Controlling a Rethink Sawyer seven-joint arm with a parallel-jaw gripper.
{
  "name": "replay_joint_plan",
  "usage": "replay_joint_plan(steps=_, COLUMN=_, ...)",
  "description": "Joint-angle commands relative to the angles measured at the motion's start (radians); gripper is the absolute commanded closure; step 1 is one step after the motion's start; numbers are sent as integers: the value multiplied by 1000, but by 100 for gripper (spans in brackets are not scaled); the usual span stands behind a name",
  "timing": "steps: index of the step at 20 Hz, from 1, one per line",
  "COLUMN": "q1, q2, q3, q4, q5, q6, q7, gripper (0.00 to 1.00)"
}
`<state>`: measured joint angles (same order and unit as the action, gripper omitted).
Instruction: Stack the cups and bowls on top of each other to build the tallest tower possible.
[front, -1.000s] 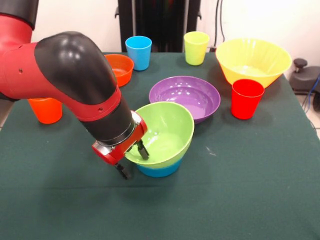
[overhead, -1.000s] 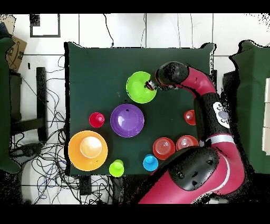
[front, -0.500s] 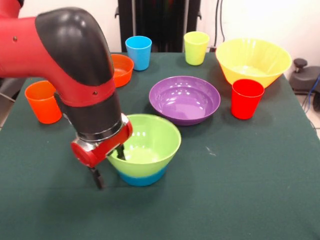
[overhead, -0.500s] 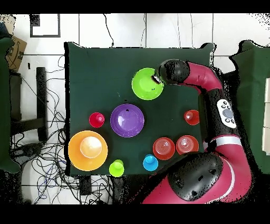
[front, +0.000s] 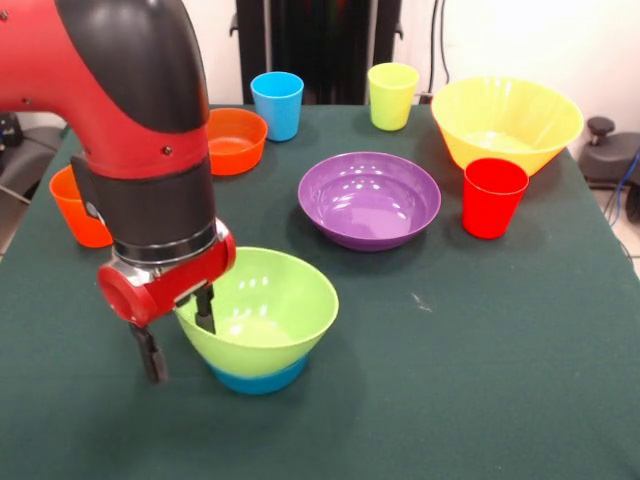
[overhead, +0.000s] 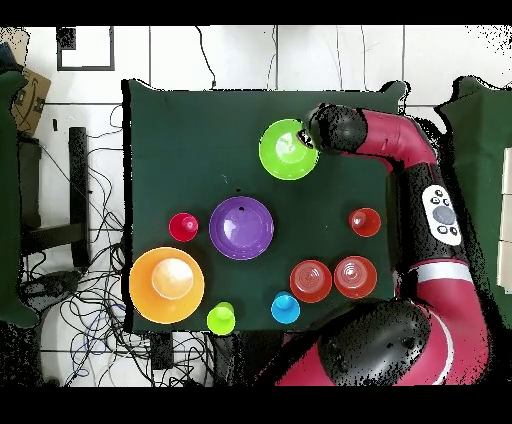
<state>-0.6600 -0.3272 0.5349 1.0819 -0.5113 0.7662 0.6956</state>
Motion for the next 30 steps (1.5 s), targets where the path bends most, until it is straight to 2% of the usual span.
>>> replay_joint_plan(steps=1, q1=47, q2=-40, q3=-51, q4=59, q5=-87, q6=15, q7=-33, gripper=0)
replay_joint_plan(steps=3, q1=62, q2=-33, q3=-77, q4=56, q5=-84, q6=67, q7=-12, gripper=0)
replay_joint_plan(steps=9, q1=92, q2=30, q3=-135, q4=15, q5=-63, q6=242, q7=-28, gripper=0)
replay_joint_plan(steps=14, q1=98, q2=87, q3=-140, q4=-31, q5=-41, q6=386, q7=-71, gripper=0)
replay_joint_plan(steps=20, q1=93, q2=93, q3=-132, q4=-27, q5=-45, q6=434, q7=-78, gripper=0)
replay_joint_plan(steps=26, q1=78, q2=92, q3=-123, q4=-12, q5=-53, q6=426, q7=-84, gripper=0)
replay_joint_plan(steps=30, q1=54, q2=77, q3=-102, q4=15, q5=-45, q6=373, q7=-105, gripper=0)
